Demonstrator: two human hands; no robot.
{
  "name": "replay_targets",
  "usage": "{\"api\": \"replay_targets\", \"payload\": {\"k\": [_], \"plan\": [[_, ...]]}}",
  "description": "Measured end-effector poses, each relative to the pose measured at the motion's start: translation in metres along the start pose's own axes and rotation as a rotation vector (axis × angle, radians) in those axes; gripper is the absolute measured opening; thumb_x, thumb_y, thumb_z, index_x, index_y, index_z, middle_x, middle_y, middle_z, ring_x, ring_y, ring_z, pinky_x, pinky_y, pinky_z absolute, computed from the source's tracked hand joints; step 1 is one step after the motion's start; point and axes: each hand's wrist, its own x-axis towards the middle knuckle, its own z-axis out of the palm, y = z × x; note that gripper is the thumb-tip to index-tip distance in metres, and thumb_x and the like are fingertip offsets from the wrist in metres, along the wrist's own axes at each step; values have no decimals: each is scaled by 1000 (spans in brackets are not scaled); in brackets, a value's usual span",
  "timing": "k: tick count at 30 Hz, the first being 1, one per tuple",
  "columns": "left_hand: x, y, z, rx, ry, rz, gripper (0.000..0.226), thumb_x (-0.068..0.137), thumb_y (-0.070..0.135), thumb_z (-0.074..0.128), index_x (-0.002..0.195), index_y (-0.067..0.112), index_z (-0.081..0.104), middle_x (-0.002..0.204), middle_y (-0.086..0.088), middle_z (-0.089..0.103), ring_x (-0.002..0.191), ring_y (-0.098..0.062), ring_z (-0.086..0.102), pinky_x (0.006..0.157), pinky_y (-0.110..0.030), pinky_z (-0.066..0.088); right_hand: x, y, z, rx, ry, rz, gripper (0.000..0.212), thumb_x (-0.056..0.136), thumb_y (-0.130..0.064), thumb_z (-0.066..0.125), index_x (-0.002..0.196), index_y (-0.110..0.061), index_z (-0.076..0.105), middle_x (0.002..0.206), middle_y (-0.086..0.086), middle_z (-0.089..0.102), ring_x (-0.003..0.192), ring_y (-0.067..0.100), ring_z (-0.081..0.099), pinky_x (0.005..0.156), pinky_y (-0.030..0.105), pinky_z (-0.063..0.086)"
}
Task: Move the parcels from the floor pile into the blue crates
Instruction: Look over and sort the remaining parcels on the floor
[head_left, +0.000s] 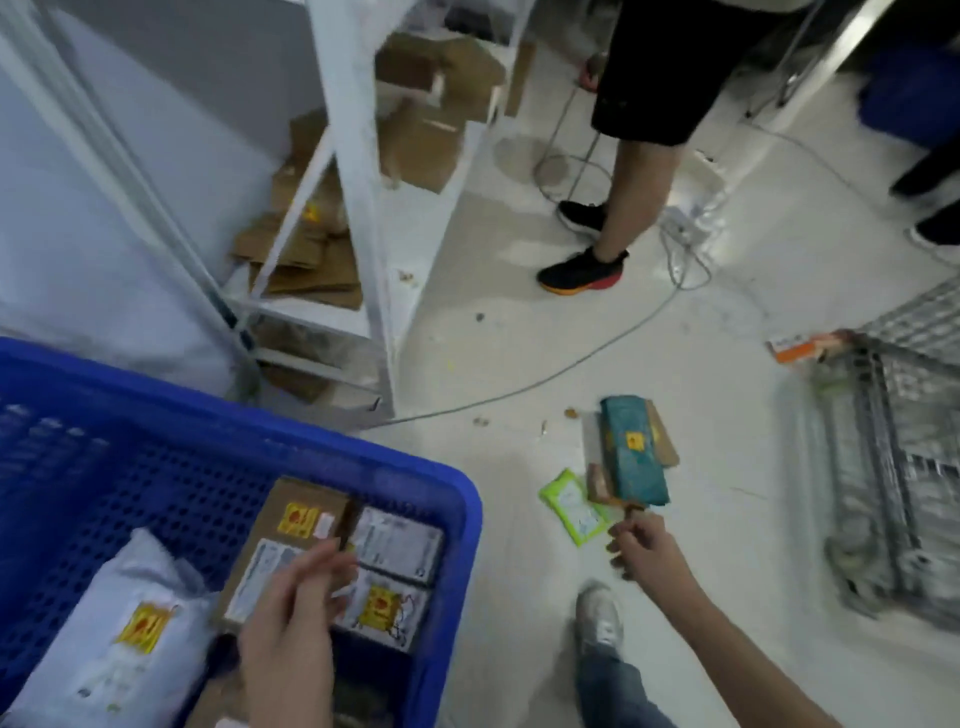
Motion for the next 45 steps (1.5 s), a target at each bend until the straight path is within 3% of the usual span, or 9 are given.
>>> {"api": "replay_targets", "payload": {"k": [5,11,14,23,26,29,33,39,45], "plan": [[-27,-12,145,244,-470,216,34,91,-4,48,83,26,63,81,4,70,70,-2,64,68,-20,51,37,96,-36,-2,-93,346,22,93,0,44,72,-4,49,66,13,51,54,22,48,43,20,37],[-32,-104,294,686,-891,30,22,91,13,54,85,33,62,83,13,67,79,-5,62,70,-13,46,71,207,-91,-42,-215,620,22,90,-18,48,70,-10,49,72,13,55,65,23,52,53,27,37],[-13,-157,345,874,-881,-143,18,90,11,48,96,21,61,90,-3,64,86,-20,60,75,-24,44,95,231,-120,-22,-216,681,17,91,-14,46,74,-9,50,70,10,57,57,21,52,50,24,40],[46,-270,452,1057,-725,-500,18,91,8,43,76,11,52,68,-7,56,54,-18,49,51,-22,36,205,282,-158,33,-189,682,12,92,-10,45,83,-5,51,75,10,58,59,16,51,51,22,41],[64,-310,481,1190,-758,-473,11,89,13,46,94,10,55,88,-11,62,76,-24,59,66,-28,45,244,306,-152,12,-142,640,13,92,-13,47,92,-3,55,90,15,62,74,20,55,67,27,46],[83,-341,515,1477,-925,-283,43,89,26,50,130,11,46,133,-12,50,120,-26,51,97,-31,41,282,334,-142,-65,-151,636,22,90,-18,50,106,-4,56,103,13,61,86,21,53,77,27,40],[113,-392,566,1390,-1023,-236,61,89,30,53,143,13,31,148,-11,32,130,-27,42,105,-36,38,329,372,-113,-15,-118,637,42,90,-21,54,127,-4,48,121,16,57,97,24,54,84,29,41],[151,-488,588,1187,-949,-488,74,85,31,59,148,17,21,152,-8,30,132,-26,40,105,-40,40,382,428,-67,6,-69,600,64,86,-28,58,143,-9,32,143,15,42,130,28,44,104,39,39],[160,-546,585,926,-864,-445,62,80,20,64,136,27,38,125,3,57,99,-12,57,81,-30,49,404,457,-43,63,-91,518,52,86,-21,57,135,-10,43,129,10,55,108,22,52,86,29,42]]}}
